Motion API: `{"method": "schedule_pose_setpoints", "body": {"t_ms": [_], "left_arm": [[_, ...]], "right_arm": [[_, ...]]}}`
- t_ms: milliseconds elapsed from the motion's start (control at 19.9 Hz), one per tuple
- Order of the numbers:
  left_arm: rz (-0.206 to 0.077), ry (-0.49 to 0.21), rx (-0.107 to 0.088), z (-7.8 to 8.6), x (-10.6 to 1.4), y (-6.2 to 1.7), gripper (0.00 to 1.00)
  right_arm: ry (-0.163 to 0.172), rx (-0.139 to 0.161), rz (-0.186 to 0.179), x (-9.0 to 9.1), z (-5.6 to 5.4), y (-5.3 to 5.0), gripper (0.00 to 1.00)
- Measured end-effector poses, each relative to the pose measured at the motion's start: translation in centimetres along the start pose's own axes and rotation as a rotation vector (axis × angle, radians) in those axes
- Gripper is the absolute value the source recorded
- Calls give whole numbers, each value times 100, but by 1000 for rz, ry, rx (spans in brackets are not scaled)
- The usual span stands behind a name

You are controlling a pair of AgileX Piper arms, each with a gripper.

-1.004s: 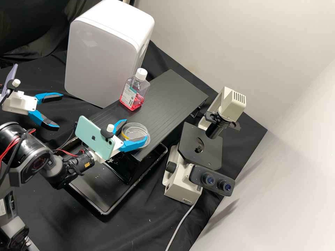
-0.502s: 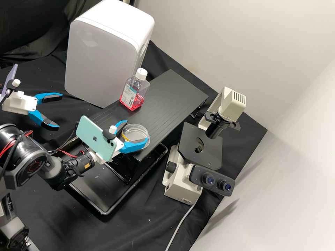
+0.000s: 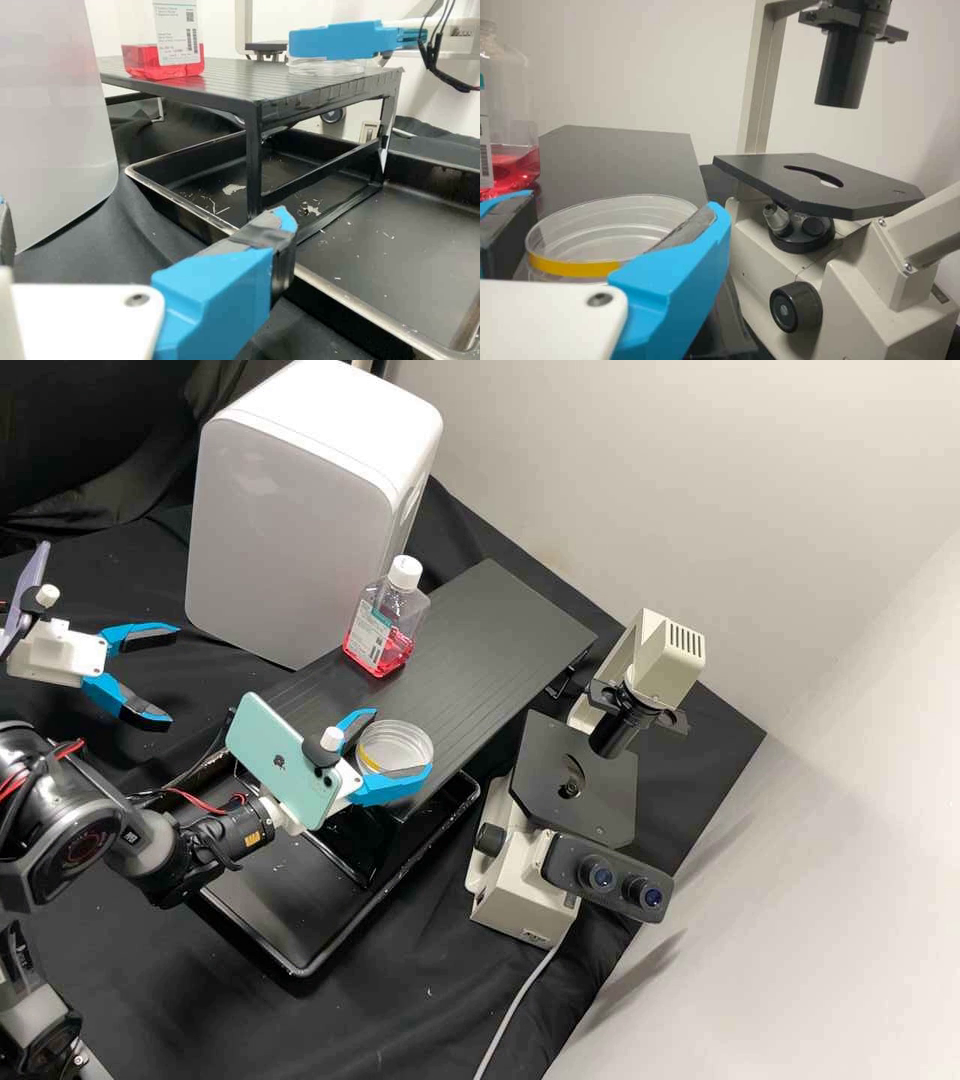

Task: Place the lid on the petri dish

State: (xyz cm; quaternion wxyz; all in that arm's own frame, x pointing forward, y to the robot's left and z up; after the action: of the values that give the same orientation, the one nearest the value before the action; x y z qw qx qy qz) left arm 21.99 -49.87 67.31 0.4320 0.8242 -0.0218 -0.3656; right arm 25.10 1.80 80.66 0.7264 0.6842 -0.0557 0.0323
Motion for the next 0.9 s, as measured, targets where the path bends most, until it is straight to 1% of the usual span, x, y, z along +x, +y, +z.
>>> {"method": "schedule_pose_setpoints", "body": {"t_ms": [502, 602, 803, 853, 904], "left_arm": [[0, -2, -1, 15, 3, -3, 100], [0, 0, -2, 13, 3, -2, 100], [0, 0, -2, 13, 3, -2, 100], [0, 0, -2, 13, 3, -2, 100], [0, 0, -2, 13, 3, -2, 100]], "right_arm": [[0, 0, 0, 0, 0, 0, 0], [-4, 0, -5, -16, 11, -8, 0], [-21, 48, -22, -78, 49, -35, 0], [-21, 48, -22, -95, 49, -31, 0], [-21, 57, -22, -109, 50, -29, 0]]}}
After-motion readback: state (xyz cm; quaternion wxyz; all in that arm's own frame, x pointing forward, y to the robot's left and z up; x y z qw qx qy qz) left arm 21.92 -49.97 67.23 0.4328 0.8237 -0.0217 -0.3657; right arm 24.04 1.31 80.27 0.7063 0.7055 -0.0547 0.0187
